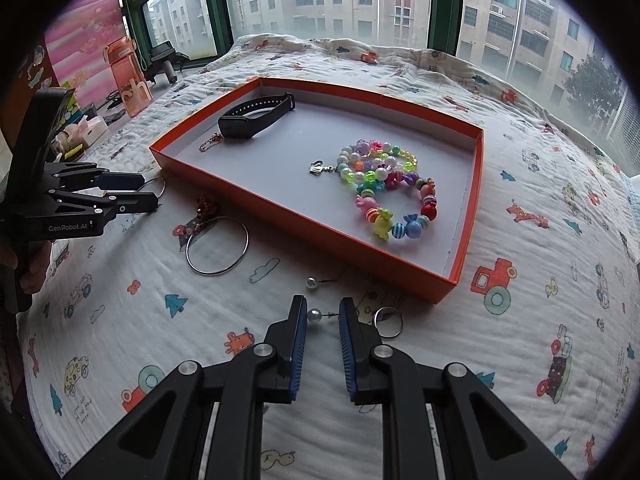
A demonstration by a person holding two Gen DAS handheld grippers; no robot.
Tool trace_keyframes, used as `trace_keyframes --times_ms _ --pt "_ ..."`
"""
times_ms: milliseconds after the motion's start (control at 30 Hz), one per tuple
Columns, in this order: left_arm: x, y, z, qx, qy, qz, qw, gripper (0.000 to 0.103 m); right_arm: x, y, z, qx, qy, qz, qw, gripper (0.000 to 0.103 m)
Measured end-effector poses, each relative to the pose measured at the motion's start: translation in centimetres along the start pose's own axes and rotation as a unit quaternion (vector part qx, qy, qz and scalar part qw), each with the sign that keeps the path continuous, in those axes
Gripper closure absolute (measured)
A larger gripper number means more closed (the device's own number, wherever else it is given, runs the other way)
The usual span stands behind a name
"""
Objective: Organize jewelry
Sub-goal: 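Move the left tool over the large silver hoop on the quilt, then close the left tool on the silver hoop and lift it toward the tray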
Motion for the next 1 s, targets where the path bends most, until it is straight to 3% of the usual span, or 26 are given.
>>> trace_keyframes --times_ms 267,1000 --pt "-0.1 0.3 -1.8 0.007 0.013 -0.013 0.9998 0.051 -0.5 -0.6 -1.5 0.020 0.000 0.022 1.000 0.084" --pt "1.9 -5.3 -12.0 0.114 0.024 -0.010 0.9931 0.051 -0.1 -4.8 -8.0 0.101 0.069 0.101 0.987 0.084"
Point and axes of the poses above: each gripper's, at about its wrist camera, not at the fingertips, and z roughly the way its jaws point, x to its right, y to its underside, the point moved 10 cm from there along z, roughly the way its jaws point, and after that the axes turned 5 degrees about x, right-handed, at the moved point
